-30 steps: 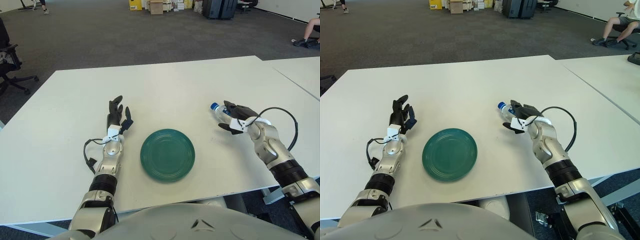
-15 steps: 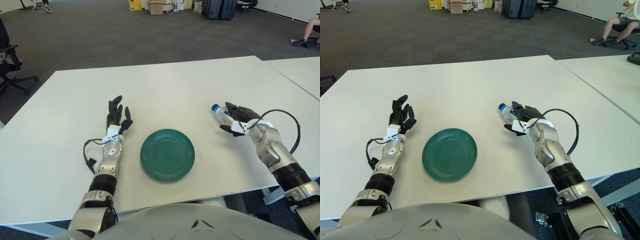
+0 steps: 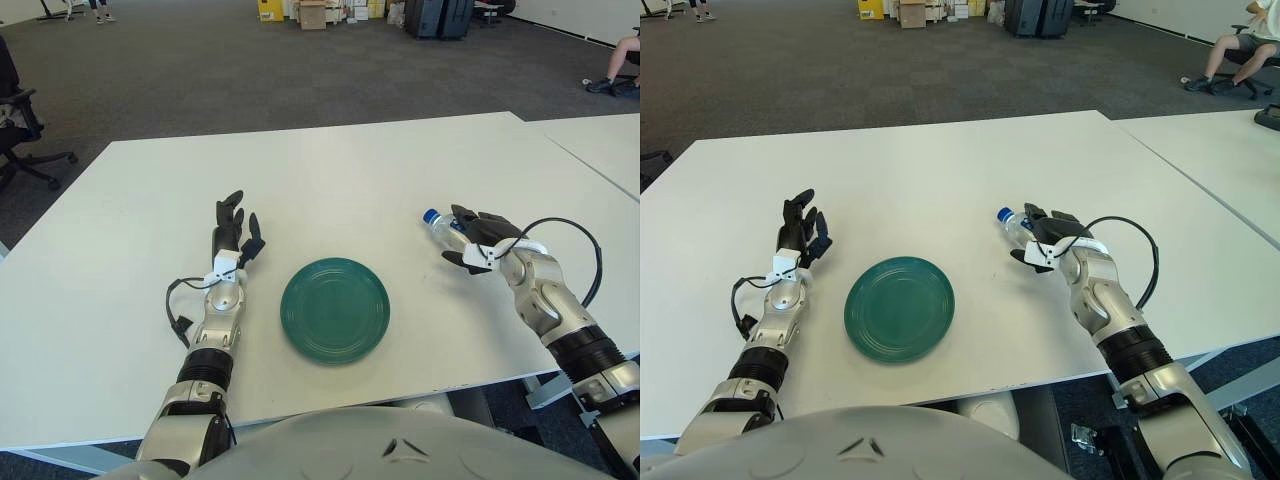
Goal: Put the bottle into the plate.
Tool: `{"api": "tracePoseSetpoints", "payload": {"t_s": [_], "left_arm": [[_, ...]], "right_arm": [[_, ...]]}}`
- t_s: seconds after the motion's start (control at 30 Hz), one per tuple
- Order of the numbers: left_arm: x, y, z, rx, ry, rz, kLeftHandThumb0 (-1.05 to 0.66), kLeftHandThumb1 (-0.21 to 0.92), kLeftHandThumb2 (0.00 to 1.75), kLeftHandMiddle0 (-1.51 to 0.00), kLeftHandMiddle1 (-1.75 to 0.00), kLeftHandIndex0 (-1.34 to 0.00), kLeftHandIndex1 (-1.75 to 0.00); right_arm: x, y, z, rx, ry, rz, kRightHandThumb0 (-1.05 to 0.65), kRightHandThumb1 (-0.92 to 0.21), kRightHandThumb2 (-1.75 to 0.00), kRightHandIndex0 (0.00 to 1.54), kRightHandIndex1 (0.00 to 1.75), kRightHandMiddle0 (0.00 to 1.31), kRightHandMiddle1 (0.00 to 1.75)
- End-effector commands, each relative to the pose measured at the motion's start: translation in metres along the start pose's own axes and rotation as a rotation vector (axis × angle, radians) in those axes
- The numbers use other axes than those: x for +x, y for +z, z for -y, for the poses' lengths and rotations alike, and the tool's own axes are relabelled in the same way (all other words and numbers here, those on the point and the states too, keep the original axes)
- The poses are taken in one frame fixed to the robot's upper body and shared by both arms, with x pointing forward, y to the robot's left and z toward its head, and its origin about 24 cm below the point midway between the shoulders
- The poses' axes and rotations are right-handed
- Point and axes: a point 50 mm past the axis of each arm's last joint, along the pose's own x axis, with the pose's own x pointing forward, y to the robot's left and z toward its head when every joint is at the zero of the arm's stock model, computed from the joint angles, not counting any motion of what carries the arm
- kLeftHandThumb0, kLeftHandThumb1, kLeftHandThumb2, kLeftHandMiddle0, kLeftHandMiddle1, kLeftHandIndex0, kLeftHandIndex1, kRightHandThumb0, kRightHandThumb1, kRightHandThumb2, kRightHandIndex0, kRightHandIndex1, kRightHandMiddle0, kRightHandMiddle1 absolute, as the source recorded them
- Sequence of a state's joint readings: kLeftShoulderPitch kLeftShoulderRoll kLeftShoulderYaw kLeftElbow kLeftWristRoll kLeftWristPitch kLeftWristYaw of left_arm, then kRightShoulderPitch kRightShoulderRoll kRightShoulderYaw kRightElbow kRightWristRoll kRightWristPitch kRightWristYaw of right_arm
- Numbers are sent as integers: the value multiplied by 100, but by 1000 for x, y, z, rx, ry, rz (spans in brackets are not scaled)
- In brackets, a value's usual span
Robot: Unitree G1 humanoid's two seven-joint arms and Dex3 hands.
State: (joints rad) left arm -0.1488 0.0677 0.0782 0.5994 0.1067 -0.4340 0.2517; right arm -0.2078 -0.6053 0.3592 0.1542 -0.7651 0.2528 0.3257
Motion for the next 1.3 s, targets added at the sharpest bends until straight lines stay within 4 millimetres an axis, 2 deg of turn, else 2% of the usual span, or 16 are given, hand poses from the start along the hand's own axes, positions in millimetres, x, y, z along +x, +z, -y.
{"api": "tracePoseSetpoints", "payload": {"t_s": [0.0, 0.27, 0.5, 0.8, 1.27], "left_arm": [[2, 2, -3, 22, 12, 13, -74, 92, 86, -38, 0, 0, -76], [2, 1, -5, 25, 13, 4, -74, 92, 85, -38, -1, 0, -77], [2, 1, -5, 14, 14, -1, -72, 92, 84, -38, 0, 0, -76], [1, 1, -6, 9, 21, 0, -72, 92, 84, -37, 0, 0, -76], [0, 1, -7, 14, 24, 3, -73, 92, 84, -38, 0, 0, -77]], "right_arm": [[1, -2, -20, -27, 77, -5, -105, -92, -80, 0, 0, 1, 1], [1, 2, -22, -49, 94, 21, -105, -92, -84, 1, 0, 2, 1], [15, -12, -51, -72, 120, -2, -105, -92, -84, 0, 0, 2, 2], [18, -8, -58, -74, 120, 12, -105, -92, -79, 0, 0, 1, 4], [11, -1, -67, -153, 159, 25, -105, -92, -73, 0, 0, 0, 0]]}}
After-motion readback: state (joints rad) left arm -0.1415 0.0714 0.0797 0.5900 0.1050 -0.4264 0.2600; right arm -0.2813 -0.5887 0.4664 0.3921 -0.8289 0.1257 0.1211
